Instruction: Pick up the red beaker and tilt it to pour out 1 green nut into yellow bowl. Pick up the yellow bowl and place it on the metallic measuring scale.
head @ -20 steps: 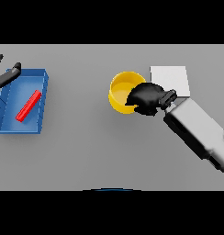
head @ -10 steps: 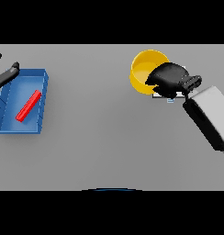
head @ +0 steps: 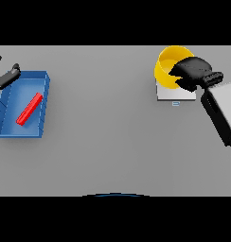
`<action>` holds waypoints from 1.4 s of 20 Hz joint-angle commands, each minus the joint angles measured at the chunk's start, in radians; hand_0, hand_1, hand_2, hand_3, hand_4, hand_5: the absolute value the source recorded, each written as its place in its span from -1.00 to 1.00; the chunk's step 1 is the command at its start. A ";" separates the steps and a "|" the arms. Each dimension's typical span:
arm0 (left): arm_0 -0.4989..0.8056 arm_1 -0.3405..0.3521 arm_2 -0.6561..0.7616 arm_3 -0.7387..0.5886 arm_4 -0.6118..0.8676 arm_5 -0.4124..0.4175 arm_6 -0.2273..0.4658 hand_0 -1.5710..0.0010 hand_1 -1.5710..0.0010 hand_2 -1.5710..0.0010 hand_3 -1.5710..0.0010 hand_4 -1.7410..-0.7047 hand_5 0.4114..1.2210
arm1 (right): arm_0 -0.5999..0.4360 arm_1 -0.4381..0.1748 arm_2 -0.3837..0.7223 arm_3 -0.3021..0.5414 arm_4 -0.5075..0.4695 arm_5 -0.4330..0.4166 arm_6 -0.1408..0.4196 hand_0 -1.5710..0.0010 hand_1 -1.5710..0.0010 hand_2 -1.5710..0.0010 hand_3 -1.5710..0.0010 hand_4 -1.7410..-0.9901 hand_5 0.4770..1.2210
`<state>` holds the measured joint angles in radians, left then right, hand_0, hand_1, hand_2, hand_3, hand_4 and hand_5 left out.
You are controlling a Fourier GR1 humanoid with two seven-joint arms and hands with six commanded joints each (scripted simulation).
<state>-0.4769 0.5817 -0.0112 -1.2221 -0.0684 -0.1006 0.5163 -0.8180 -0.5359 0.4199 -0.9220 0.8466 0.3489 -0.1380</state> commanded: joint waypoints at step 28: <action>-0.013 -0.003 -0.012 0.021 -0.006 -0.016 0.008 1.00 1.00 1.00 1.00 0.75 -0.16 | -0.010 0.055 -0.060 0.215 -0.017 0.013 -0.027 0.75 0.75 0.80 0.83 -0.19 -0.09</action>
<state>-0.4900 0.5785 -0.0232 -1.2012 -0.0745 -0.1170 0.5241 -0.8281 -0.4811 0.3601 -0.7068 0.8297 0.3617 -0.1653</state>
